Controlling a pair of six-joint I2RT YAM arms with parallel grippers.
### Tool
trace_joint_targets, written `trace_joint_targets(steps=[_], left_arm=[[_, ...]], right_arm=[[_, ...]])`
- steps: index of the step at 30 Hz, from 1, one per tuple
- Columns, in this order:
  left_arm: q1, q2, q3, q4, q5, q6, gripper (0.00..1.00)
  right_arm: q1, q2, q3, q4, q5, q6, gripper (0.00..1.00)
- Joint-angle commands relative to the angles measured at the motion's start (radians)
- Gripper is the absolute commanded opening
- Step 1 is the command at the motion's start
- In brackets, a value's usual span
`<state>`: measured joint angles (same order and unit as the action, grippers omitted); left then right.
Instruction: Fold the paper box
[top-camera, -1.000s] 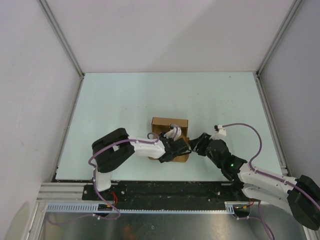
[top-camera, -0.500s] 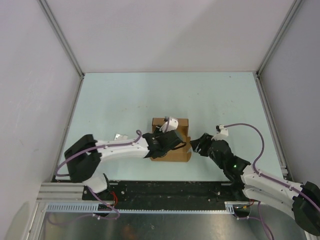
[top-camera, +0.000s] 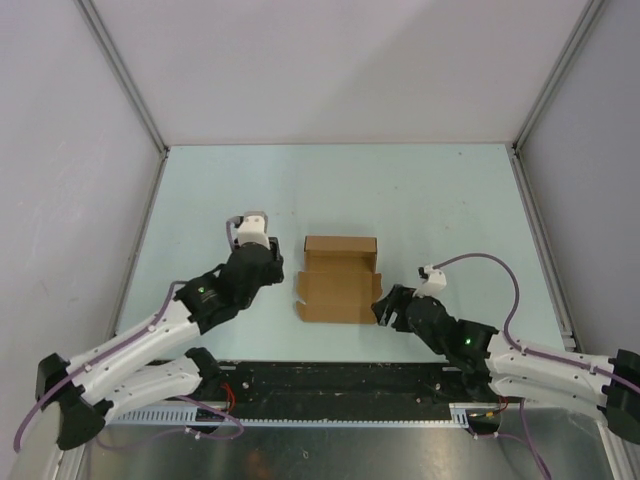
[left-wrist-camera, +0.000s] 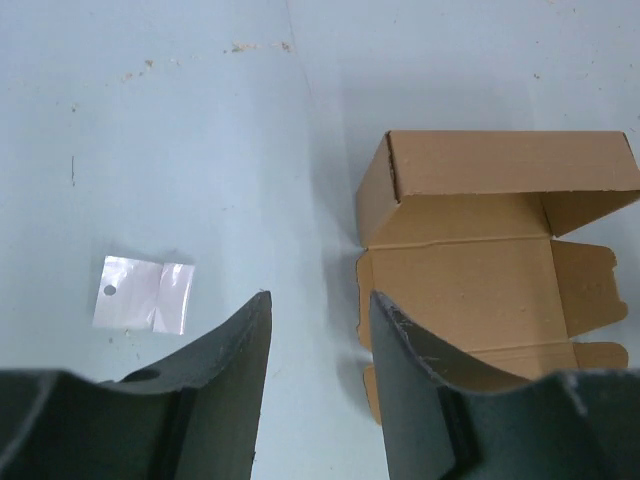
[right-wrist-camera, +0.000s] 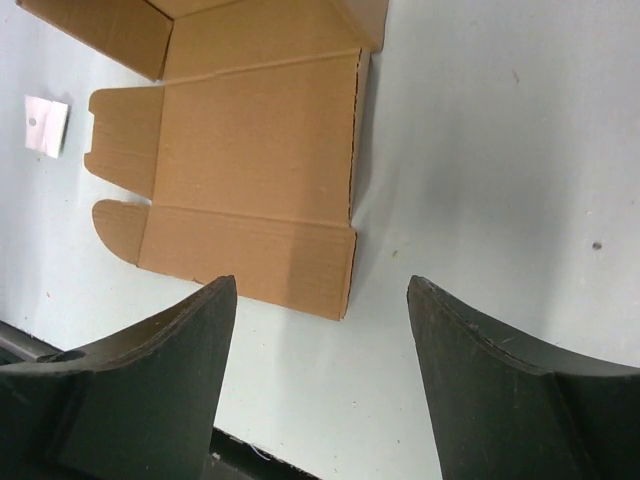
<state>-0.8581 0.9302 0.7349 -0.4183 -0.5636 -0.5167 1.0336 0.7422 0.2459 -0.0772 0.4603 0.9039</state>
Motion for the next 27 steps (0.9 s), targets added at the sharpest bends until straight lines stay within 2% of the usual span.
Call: trace_joint_targets(steps=[1,8,14,20,24,27], left_arm=[[0.057,-0.056,-0.045,0.047,0.103,-0.009,0.49],[0.076,-0.103,-0.091,0.052,0.119,-0.017,0.50],[0.088,-0.119,-0.114,0.056,0.137,-0.019,0.50],[0.093,-0.148,-0.137,0.056,0.148,-0.025,0.50],[0.097,-0.160,-0.146,0.056,0.157,-0.026,0.49],[0.097,-0.166,-0.155,0.056,0.162,-0.029,0.49]], right_arm=[[0.069,0.049,-0.010,0.028,0.141,0.110,0.72],[0.112,0.193,-0.010,0.068,0.218,0.228,0.65],[0.126,0.354,-0.010,0.238,0.236,0.265,0.58],[0.129,0.454,-0.004,0.347,0.226,0.270,0.39],[0.132,0.470,0.001,0.330,0.218,0.273,0.25],[0.132,0.465,0.003,0.297,0.225,0.291,0.20]])
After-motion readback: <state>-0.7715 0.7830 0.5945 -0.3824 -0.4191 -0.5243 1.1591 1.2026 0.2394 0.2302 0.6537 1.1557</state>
